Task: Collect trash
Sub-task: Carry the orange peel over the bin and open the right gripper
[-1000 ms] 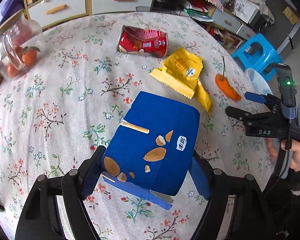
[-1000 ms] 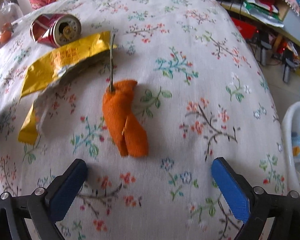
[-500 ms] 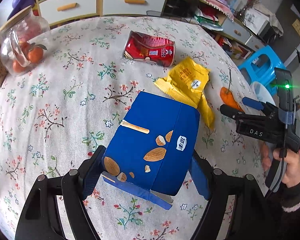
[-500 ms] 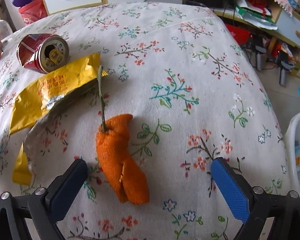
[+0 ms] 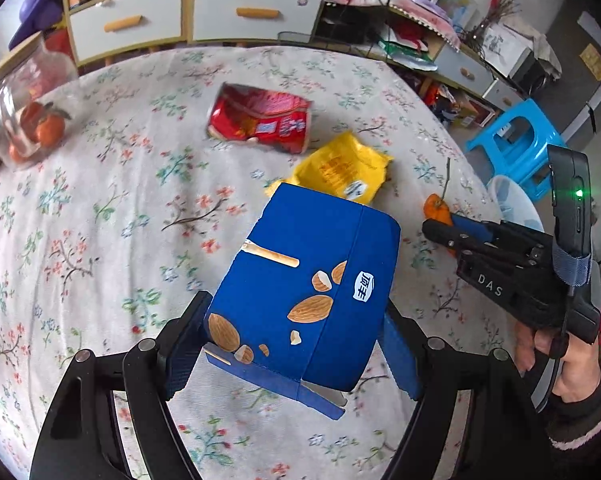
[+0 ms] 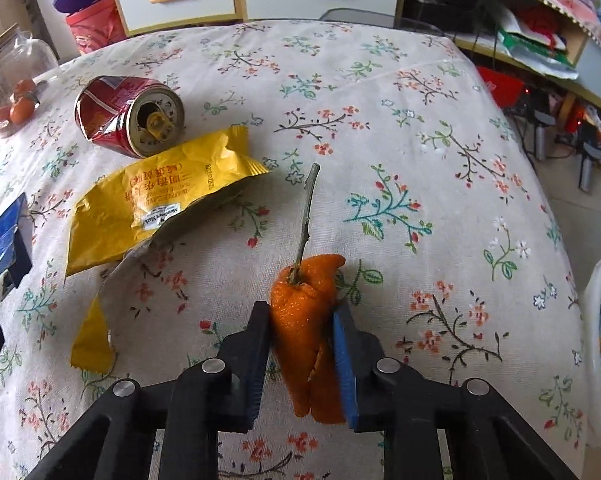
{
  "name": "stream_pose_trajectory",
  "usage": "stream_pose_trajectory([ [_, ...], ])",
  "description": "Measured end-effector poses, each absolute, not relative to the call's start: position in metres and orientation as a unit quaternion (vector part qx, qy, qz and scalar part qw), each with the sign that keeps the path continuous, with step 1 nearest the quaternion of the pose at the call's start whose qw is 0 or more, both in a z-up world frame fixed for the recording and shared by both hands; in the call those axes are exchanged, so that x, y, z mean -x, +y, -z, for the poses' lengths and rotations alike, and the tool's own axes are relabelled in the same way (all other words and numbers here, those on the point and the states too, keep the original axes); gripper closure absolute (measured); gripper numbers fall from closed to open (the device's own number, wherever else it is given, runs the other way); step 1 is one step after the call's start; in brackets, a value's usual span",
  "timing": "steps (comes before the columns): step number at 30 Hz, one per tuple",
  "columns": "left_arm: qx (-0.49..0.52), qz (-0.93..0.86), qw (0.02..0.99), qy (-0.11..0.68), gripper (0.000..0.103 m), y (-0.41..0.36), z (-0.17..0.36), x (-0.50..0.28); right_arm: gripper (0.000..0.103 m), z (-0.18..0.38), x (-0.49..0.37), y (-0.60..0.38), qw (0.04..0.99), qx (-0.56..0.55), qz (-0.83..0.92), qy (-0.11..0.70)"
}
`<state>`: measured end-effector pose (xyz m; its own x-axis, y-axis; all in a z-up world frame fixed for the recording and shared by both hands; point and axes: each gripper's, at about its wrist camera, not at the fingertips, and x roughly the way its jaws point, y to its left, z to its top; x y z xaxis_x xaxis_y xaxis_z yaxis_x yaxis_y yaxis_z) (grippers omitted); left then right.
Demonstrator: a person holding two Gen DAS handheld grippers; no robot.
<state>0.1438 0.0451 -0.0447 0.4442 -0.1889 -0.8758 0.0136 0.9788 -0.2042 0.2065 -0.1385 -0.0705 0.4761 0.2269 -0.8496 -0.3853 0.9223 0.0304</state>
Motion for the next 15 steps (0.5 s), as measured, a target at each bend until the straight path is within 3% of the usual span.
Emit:
stream_pose_trajectory([
  [15, 0.056, 0.090, 0.861, 0.498, 0.022, -0.009, 0.024, -0.152, 0.078, 0.038, -0.198, -0.199, 0.872, 0.028, -0.161, 0.462],
])
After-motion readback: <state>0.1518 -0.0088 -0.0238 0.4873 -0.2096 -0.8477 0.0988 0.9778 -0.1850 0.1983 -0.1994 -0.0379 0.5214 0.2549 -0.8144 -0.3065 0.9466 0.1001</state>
